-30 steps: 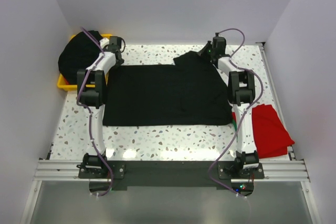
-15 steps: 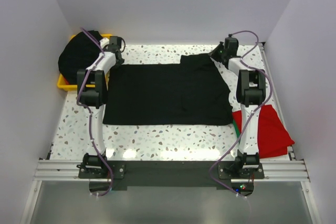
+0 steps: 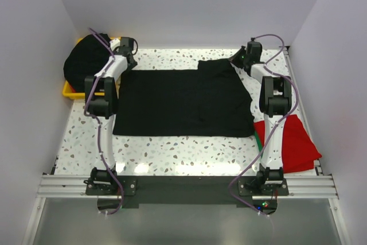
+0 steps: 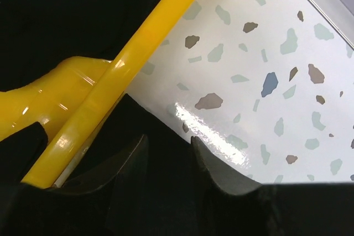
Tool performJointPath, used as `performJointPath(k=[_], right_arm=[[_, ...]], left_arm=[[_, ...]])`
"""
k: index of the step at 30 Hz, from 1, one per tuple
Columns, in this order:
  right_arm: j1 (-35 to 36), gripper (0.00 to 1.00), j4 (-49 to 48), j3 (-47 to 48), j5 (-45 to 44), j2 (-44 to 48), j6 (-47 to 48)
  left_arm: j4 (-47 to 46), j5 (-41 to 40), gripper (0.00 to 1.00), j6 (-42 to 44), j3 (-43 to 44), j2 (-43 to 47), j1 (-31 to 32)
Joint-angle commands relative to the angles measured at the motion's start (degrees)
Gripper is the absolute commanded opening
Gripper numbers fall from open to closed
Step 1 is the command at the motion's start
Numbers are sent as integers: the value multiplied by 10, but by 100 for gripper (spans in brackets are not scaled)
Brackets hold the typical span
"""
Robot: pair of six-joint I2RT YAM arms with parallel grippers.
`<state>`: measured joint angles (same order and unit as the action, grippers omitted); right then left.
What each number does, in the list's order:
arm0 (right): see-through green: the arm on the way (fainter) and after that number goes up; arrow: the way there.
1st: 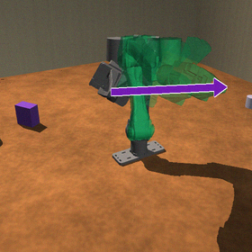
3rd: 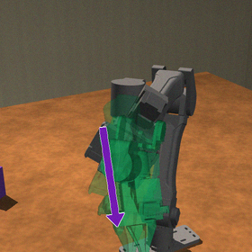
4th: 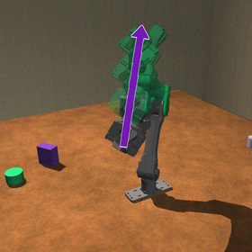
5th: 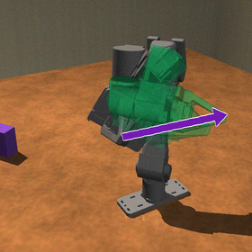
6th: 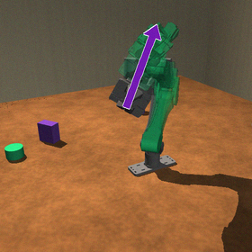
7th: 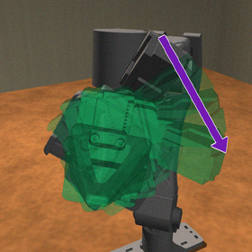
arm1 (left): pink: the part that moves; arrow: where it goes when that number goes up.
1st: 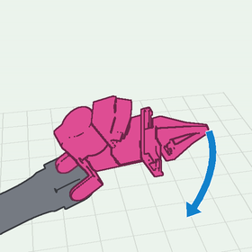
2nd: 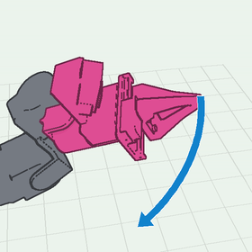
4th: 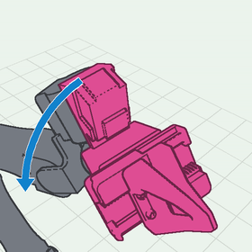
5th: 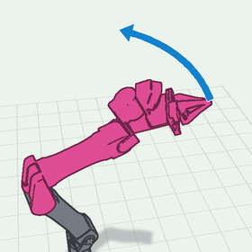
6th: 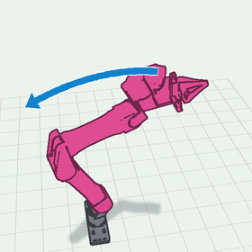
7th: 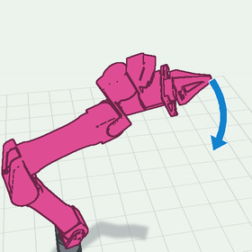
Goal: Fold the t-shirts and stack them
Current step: Fold the tshirt
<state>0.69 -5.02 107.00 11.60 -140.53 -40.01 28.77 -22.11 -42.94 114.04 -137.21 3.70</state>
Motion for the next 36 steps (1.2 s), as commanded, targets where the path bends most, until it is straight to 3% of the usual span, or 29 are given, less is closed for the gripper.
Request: performJointPath(k=[1, 8, 20, 36], right_arm=[[-5, 0, -32, -6, 7, 40, -2], [-24, 0, -37, -11, 14, 38, -4], [-25, 0, -42, -14, 30, 34, -9], [-25, 0, -49, -14, 34, 26, -11]], left_arm=[[2, -46, 42, -12, 29, 10, 10], [42, -92, 41, -7, 64, -21, 15], [47, -70, 41, -17, 95, -67, 16], [-14, -54, 41, -21, 49, 12, 17]])
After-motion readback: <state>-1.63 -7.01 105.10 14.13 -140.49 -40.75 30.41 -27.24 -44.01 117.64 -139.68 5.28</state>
